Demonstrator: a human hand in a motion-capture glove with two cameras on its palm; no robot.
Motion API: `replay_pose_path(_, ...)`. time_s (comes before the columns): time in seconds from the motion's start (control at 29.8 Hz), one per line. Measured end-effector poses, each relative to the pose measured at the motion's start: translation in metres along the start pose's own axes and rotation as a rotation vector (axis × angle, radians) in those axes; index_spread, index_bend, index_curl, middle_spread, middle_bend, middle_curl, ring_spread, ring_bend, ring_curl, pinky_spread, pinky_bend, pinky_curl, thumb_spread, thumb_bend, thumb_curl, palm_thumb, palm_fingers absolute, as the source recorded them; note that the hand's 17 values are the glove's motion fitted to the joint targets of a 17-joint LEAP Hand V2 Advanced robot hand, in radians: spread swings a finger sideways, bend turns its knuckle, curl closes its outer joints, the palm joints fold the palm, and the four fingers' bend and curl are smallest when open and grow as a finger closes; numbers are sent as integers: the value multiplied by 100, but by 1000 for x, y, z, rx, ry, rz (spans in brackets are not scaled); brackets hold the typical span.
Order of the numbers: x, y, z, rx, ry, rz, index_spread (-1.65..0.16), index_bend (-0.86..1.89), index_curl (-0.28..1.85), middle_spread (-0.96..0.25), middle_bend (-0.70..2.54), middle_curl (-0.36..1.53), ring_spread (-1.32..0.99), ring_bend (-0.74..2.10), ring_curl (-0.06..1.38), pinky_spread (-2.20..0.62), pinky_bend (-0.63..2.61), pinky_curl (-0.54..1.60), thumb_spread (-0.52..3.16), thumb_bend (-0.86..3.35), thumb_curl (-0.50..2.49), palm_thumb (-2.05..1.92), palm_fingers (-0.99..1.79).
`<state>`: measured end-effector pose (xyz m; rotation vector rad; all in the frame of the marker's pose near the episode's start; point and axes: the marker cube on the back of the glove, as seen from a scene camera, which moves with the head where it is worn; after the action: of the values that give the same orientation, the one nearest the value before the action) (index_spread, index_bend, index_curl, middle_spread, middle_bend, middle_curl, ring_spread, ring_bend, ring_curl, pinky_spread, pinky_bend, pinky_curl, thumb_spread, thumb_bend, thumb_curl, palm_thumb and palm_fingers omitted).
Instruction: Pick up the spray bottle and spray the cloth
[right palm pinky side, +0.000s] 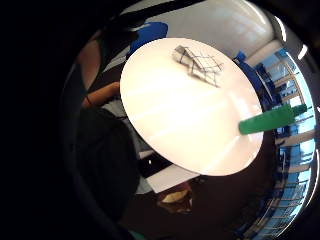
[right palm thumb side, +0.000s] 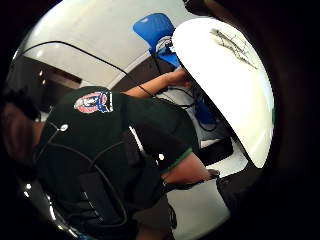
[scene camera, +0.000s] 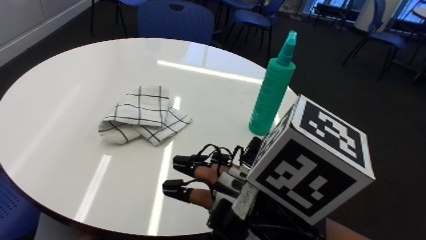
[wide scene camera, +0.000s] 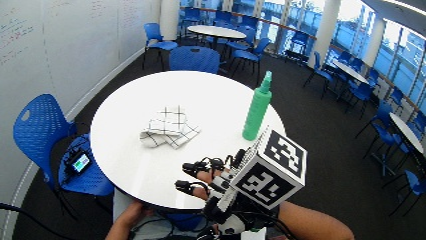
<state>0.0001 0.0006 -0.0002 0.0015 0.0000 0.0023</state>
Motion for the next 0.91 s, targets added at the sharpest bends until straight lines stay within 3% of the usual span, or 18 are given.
replay_pose_path(0.34, 5, 2, -3, 11, 15, 17, -37, 21, 19, -1, 19, 14, -1, 36, 16, 18, 30, 17, 79, 9, 12, 28, 47)
replay_pose_path(0.91, 31, -7, -6, 63, 9, 92, -42, 17, 26, -1, 17, 21, -1, 34, 22, 21, 27, 25, 99, -1, 20, 33, 46)
